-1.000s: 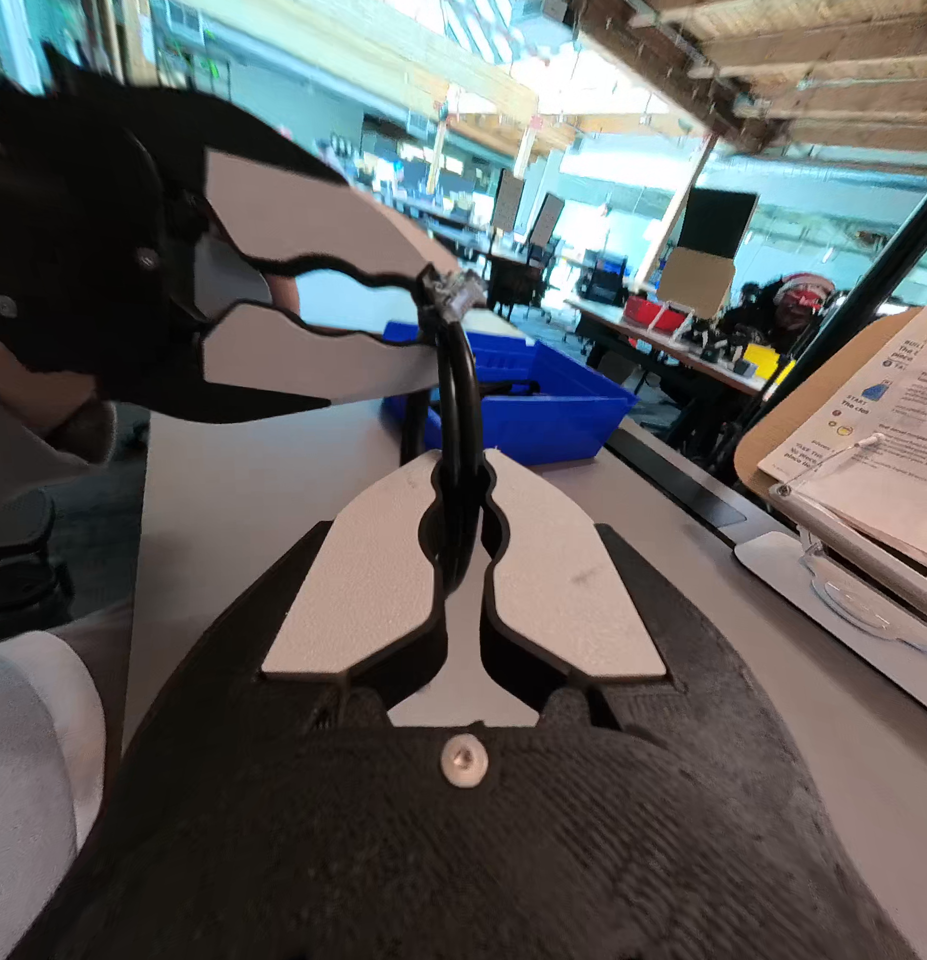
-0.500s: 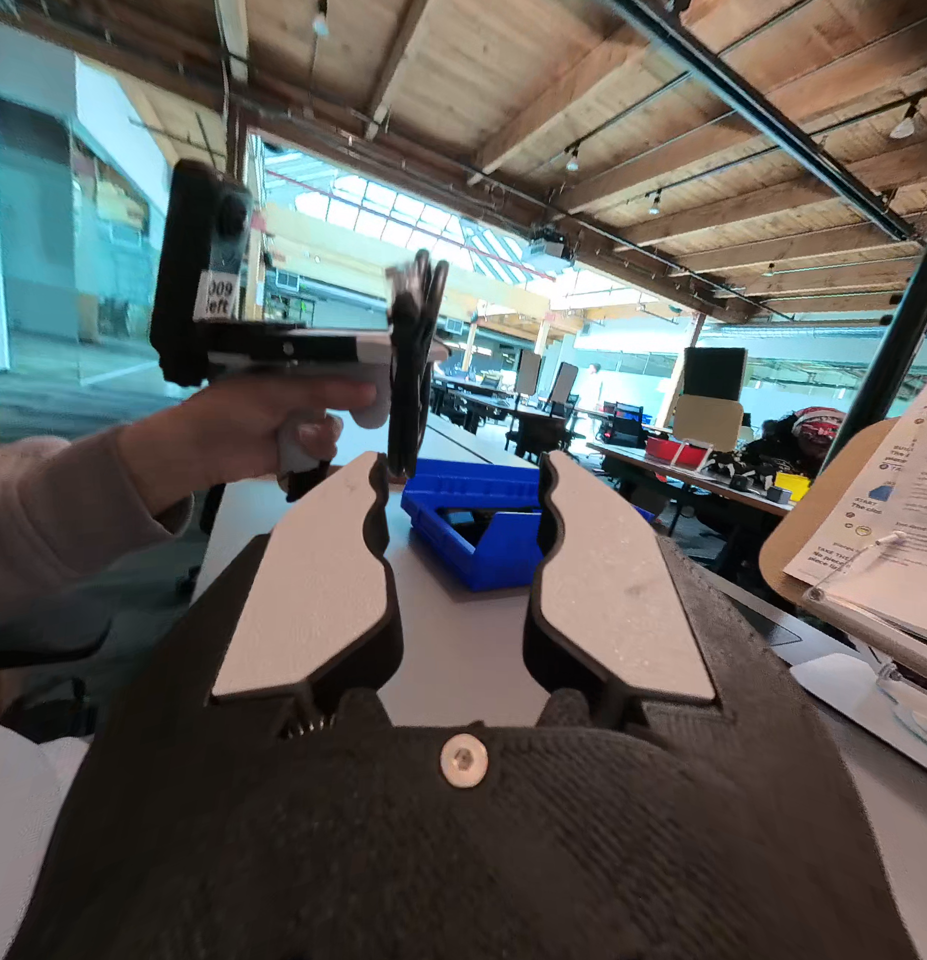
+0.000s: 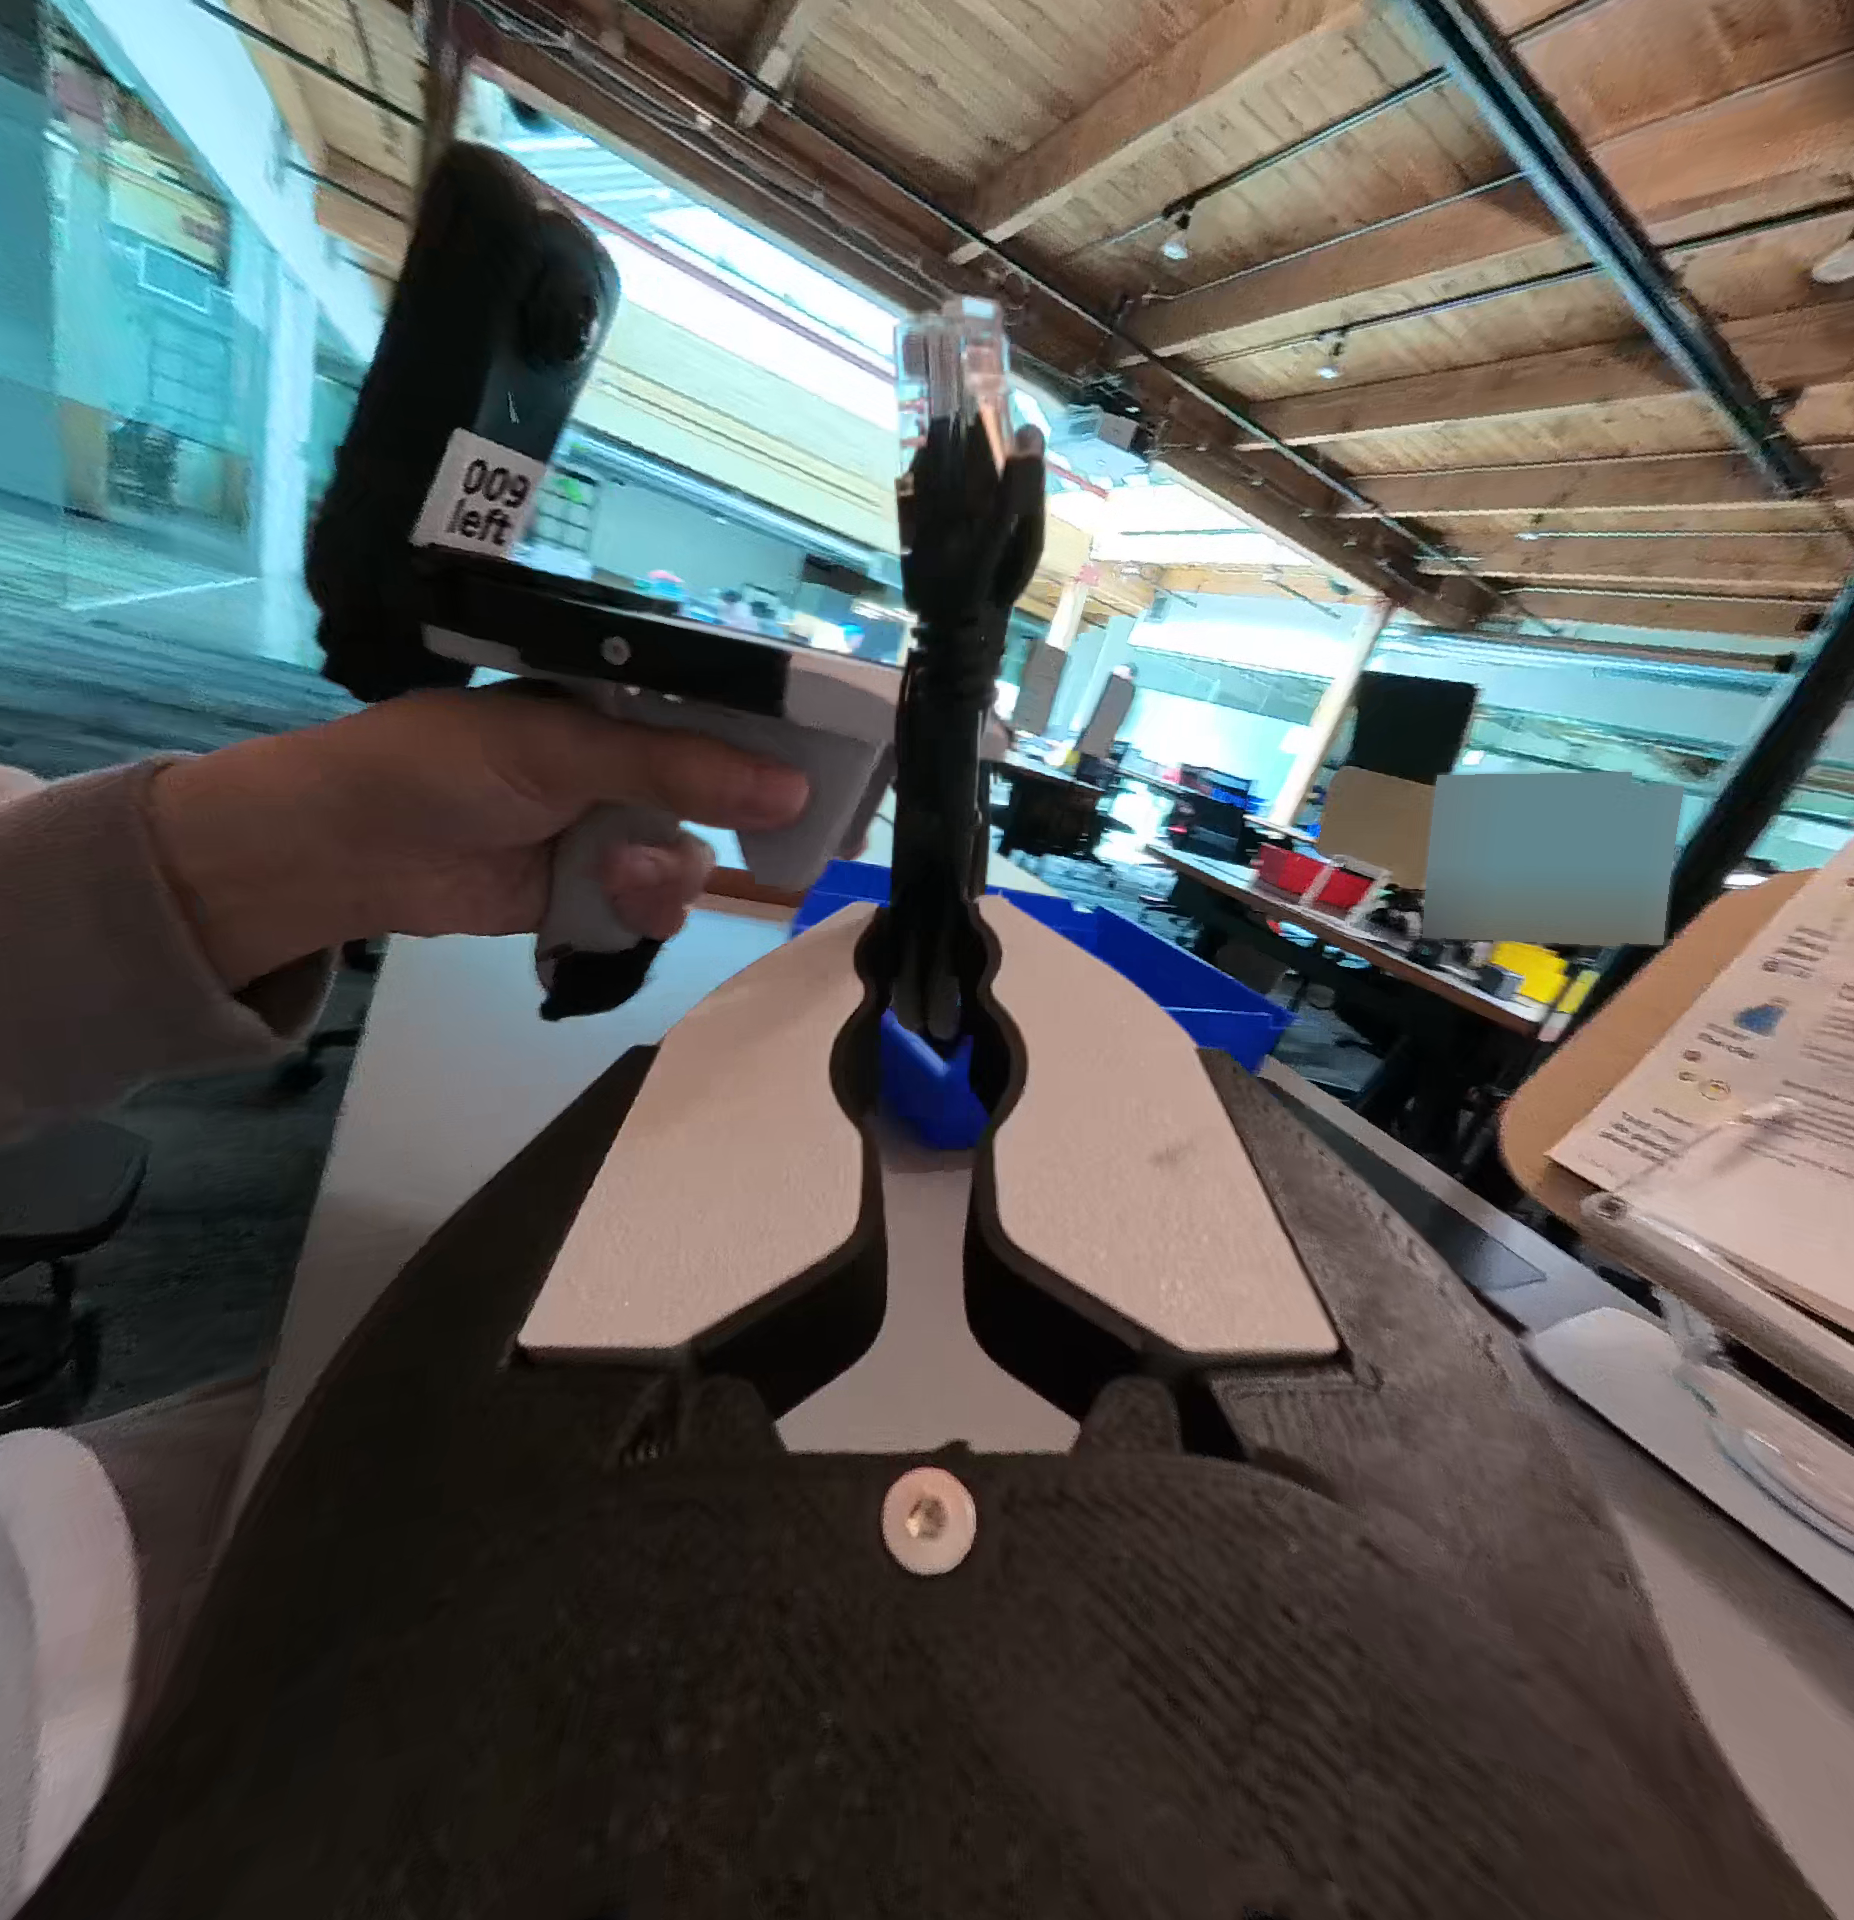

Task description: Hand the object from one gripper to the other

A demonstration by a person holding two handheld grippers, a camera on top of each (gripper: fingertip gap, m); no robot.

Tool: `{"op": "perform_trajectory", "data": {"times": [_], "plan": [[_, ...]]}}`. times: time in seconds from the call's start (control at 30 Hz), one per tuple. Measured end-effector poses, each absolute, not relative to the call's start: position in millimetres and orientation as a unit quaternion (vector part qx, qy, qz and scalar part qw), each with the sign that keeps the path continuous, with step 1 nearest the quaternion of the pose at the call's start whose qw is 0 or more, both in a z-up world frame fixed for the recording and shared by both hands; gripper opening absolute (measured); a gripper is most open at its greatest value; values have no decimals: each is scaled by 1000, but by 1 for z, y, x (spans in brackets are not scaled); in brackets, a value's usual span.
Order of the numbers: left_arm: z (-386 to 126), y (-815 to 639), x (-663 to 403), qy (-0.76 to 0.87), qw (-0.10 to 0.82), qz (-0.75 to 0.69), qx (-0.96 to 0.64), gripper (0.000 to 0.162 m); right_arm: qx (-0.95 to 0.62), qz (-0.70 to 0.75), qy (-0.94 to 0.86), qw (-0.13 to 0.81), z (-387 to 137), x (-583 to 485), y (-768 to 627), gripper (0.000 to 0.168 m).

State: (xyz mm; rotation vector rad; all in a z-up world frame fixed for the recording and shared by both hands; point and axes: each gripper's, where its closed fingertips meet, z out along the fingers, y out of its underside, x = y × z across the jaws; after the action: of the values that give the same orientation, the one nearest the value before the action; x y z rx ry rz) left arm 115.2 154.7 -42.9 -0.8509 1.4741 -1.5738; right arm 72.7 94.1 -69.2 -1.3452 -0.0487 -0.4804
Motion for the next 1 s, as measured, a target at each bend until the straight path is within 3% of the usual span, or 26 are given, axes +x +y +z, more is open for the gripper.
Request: {"op": "perform_trajectory", "data": {"times": [0.17, 0.3, 0.47, 0.53, 0.57, 0.73, 0.9, 1.0], "plan": [[-48, 139, 114, 594, 357, -632, -347, 60, -608, -377, 35, 698, -63, 104, 76, 12], [-42, 90, 88, 617, 294, -672, -284, 53, -620, -442, 24, 647, -68, 111, 76, 12], [-53, 69, 85, 639, 299, -653, -276, 44, -640, -447, -33, 624, -76, 96, 93, 12], [-52, 75, 88, 628, 309, -656, -282, 17, -639, -440, -43, 629, -76, 92, 96, 12], [-51, 75, 86, 630, 305, -662, -267, 17, -641, -426, -47, 637, -76, 89, 97, 12], [-48, 73, 66, 665, 243, -687, -161, 15, -634, -281, -22, 720, -75, 86, 88, 42], [-44, 80, 28, 685, 143, -713, -37, 14, -623, -25, 39, 781, -73, 79, 80, 87], [-53, 89, 16, 703, 134, -699, 18, 14, -547, 97, 35, 831, -51, 66, 67, 77]]}}
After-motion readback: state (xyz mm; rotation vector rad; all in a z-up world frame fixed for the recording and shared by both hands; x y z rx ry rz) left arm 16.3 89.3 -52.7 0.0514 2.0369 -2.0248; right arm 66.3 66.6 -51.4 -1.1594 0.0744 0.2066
